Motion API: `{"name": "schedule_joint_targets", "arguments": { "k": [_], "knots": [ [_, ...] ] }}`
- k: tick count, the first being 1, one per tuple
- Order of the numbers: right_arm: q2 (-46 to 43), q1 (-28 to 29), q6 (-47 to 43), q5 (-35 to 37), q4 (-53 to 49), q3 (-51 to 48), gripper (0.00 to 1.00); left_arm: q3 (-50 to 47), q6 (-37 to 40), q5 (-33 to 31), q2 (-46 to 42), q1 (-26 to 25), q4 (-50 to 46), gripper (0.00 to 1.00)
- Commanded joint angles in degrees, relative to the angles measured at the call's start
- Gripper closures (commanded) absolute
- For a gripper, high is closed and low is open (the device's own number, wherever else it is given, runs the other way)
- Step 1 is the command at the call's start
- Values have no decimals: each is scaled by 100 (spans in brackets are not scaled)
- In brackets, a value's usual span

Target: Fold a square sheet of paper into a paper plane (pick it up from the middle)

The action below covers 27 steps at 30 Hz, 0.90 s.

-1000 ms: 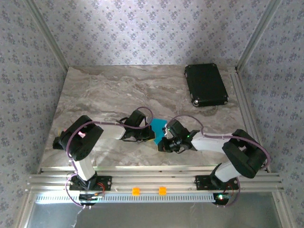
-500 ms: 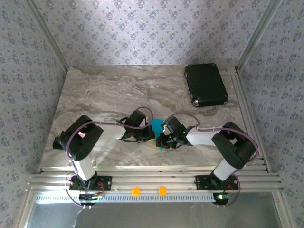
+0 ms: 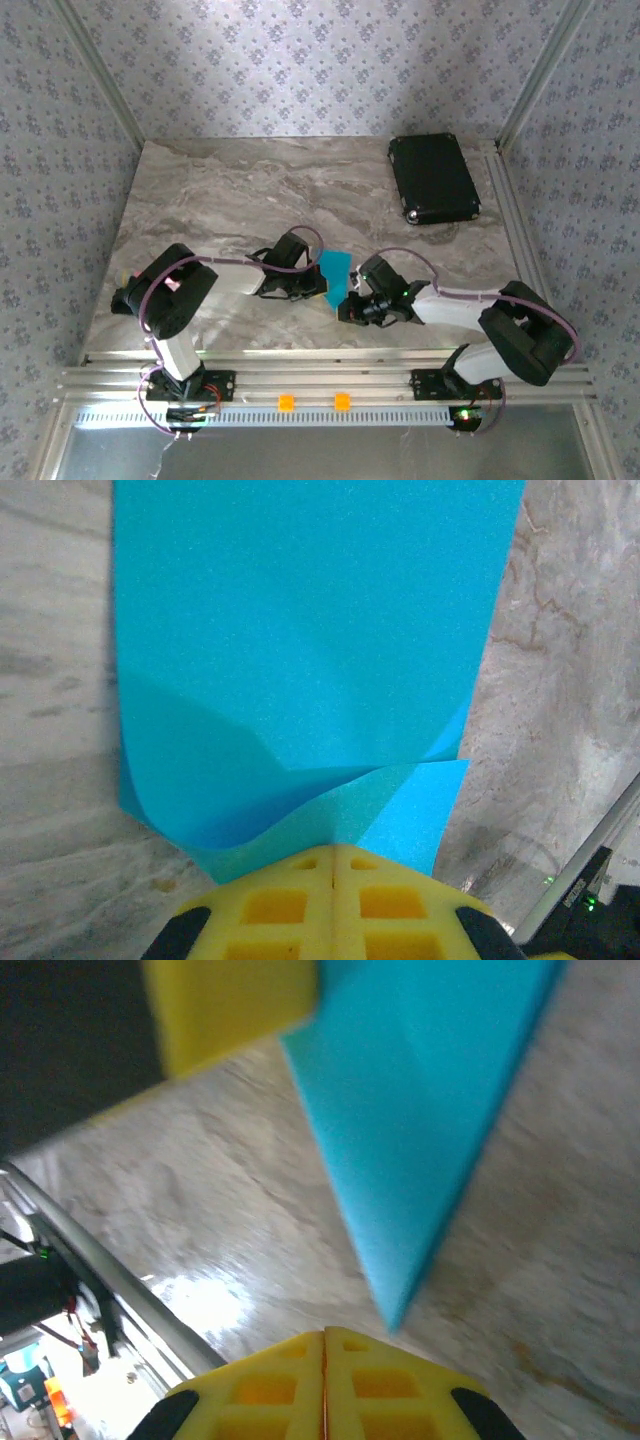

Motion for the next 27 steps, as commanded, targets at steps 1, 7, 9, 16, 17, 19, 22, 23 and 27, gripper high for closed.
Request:
{"name": "schedule_joint_targets", "arguments": {
  "k": [1,7,9,16,17,19,22,23,27],
  "knots": [
    [174,-172,170,215,-216,465,92,-227,-143,-477,-51,4,-205,100],
    [1087,-321,230,94,117,869,93,-293,-247,-484,-47,2,-41,100],
    [1159,-234,210,97,180,756,93,-266,-247,-465,-22,0,-13,100],
    [1017,-290,199,334,25,-62,94,-140,-136,-454,-129,3,-15,98],
    [1019,-332,164,311,33,-94,93,-110,-60,-388,-180,7,66,95],
    [1022,-369,80,311,-14,-66,94,39,99,-316,-307,11,32,92],
    [1062,-424,33,273,-62,63,94,156,306,-264,-496,-21,-181,94],
    [1072,-432,20,272,-101,96,94,141,315,-246,-534,-40,-206,95],
    [1122,-450,-20,263,-137,146,95,-47,145,-79,-537,-185,97,97]
  ]
}}
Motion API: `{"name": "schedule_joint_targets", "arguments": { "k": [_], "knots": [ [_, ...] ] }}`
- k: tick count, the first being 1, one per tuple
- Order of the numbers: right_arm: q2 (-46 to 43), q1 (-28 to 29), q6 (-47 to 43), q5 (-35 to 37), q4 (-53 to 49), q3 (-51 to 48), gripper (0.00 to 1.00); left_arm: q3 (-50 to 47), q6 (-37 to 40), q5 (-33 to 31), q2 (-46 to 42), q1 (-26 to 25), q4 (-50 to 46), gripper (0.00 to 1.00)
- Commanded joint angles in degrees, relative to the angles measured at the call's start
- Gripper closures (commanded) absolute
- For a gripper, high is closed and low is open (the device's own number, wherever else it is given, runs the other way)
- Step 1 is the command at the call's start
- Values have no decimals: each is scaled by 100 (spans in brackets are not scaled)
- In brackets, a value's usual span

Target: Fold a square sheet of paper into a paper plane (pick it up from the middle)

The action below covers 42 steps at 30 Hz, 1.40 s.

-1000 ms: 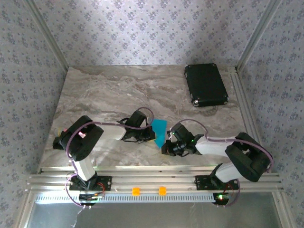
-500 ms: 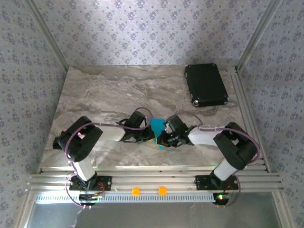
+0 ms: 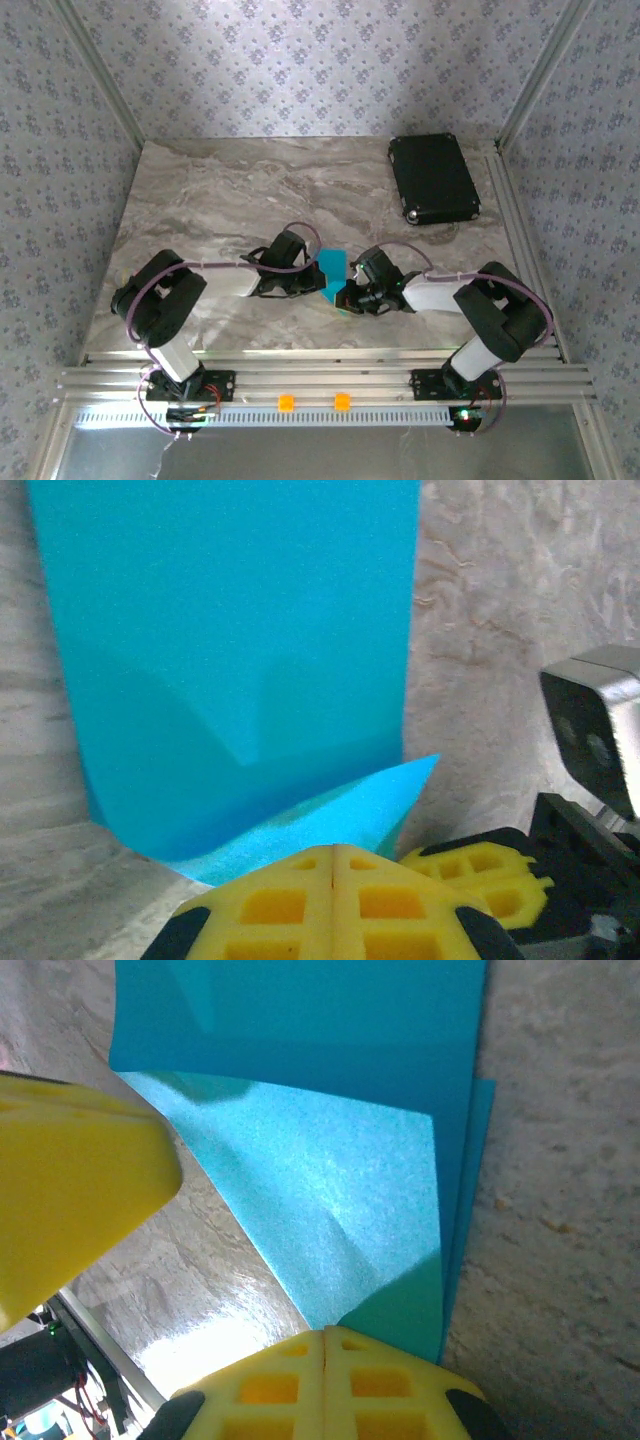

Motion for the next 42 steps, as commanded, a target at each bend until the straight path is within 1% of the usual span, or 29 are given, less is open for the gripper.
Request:
{"name": "schedule_joint_targets", "arguments": {
  "k": [1,5,8,14,19,22,24,28,32,34,37,39,41,42],
  "knots": [
    [208,-55,-121,244,-736,-81,95,10,37,125,-49,-148,115,97],
    [282,-60,-104,261,-727,-120,95,20,-16,212,318,-180,268,98],
    [297,-74,-137,341,-785,-133,95,15,-3,-6,477,-115,130,99],
    [302,-80,-215,402,-866,-216,98,-154,227,-50,439,419,126,99],
    [305,-86,-259,397,-860,-262,99,-145,586,132,395,932,119,98],
    [325,-136,-285,318,-722,-328,99,-231,578,244,432,1163,361,98],
    [341,-200,-260,224,-561,-371,99,-235,565,327,439,1226,431,99],
    [358,-252,-368,69,-506,-337,99,-212,472,395,110,1187,469,98],
    [390,-280,-477,-35,-574,-242,98,-235,437,78,-454,941,338,95],
    [417,-301,-539,-46,-677,-178,98,-236,466,-15,-572,778,304,95],
    [432,-305,-592,-50,-750,-125,98,-269,500,-28,-530,535,427,94],
    [425,-314,-590,-63,-756,-117,98,-264,543,85,-377,388,555,94],
    [399,-314,-577,-64,-767,-108,97,-177,625,166,-116,287,475,95],
    [386,-314,-584,-59,-776,-114,97,-144,666,110,-12,284,351,96]
  ]
}}
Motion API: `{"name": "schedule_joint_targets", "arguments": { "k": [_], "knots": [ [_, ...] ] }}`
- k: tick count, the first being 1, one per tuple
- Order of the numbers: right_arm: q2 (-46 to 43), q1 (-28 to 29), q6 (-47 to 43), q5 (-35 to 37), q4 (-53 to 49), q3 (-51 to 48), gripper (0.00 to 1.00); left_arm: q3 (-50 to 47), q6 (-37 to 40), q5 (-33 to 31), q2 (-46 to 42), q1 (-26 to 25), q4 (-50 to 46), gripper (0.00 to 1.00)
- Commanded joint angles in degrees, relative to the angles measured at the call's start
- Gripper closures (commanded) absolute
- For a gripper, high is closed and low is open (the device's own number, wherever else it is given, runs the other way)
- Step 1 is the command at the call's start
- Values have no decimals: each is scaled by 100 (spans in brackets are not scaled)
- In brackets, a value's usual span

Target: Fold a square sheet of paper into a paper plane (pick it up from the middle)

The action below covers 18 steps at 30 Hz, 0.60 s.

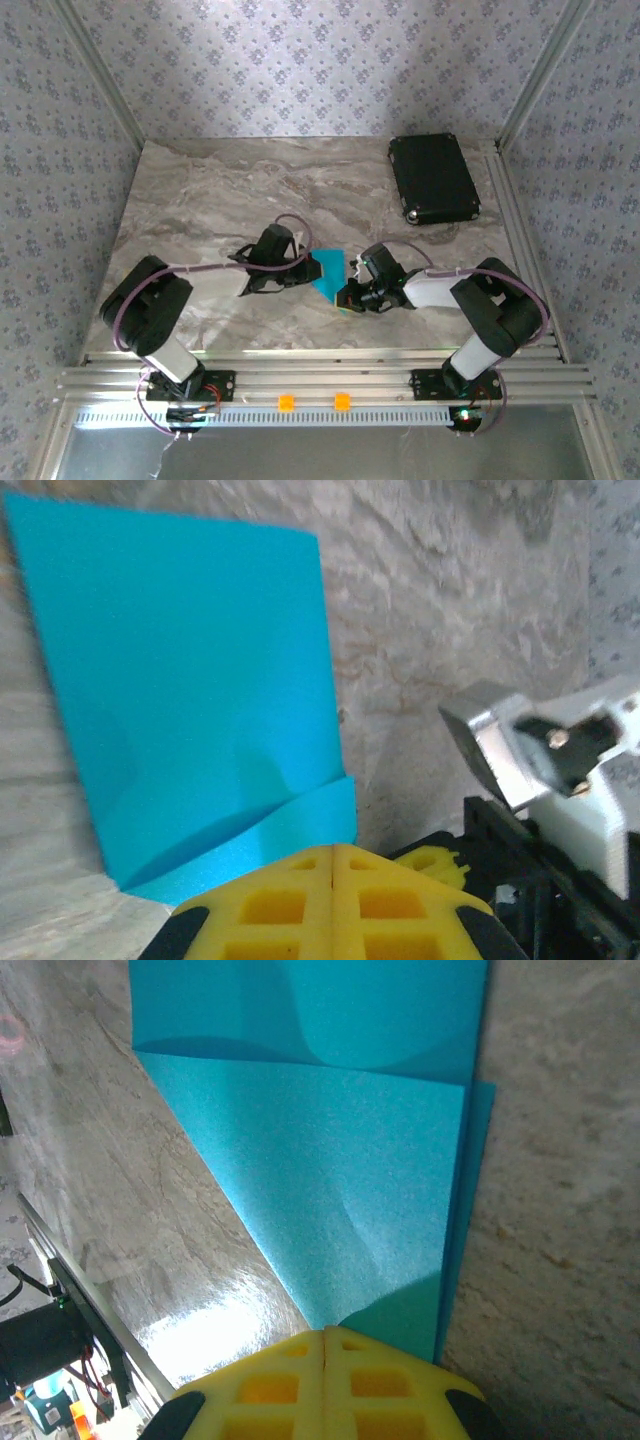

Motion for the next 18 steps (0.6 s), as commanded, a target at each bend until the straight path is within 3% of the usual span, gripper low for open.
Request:
{"name": "schedule_joint_targets", "arguments": {
  "k": [1,9,14,18],
  "knots": [
    [180,-43,-135,404,-835,-123,97,72,182,-104,386,-49,-213,97],
    [-22,20,-2,287,-722,102,96,-232,40,-365,575,89,-187,100],
    [-144,567,60,952,-804,711,96,-362,13,-246,617,51,-100,100],
    [247,611,163,1191,-616,1039,96,-415,-16,-229,626,48,-50,100]
  ]
}}
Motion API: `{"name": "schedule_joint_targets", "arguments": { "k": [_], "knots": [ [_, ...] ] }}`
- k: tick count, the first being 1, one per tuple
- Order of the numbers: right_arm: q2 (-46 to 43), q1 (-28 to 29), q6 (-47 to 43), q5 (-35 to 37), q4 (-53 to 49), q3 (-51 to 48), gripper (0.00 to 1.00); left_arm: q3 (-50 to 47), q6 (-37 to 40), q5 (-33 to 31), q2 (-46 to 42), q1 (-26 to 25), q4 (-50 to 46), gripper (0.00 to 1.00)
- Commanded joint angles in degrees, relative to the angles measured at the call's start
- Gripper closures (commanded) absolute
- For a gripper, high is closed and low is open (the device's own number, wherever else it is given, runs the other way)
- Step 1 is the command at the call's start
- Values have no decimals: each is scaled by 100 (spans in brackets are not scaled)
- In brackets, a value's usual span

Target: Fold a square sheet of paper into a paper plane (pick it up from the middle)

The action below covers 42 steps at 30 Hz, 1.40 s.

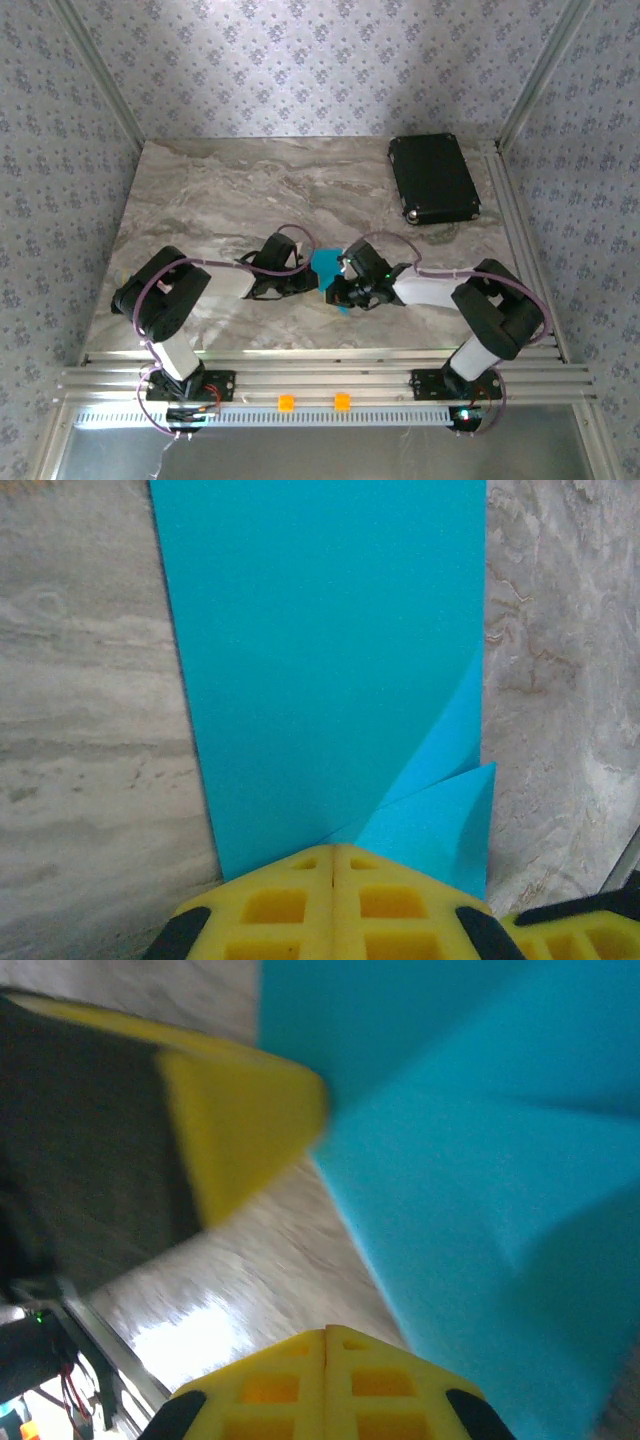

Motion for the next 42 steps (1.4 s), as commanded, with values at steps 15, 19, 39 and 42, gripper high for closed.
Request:
{"name": "schedule_joint_targets", "arguments": {
  "k": [15,19,39,42],
  "knots": [
    [-119,-235,199,119,-125,-775,92,-96,-3,-113,173,4,-363,100],
    [-693,-377,285,23,-49,-1354,90,-101,-28,-107,174,0,-348,100],
    [-1395,-512,-28,1190,-191,-745,69,-191,-614,-435,-1018,-156,-313,86],
    [-1470,-513,-76,1510,-88,-838,68,-145,-407,-663,-1465,-115,-708,75]
  ]
}}
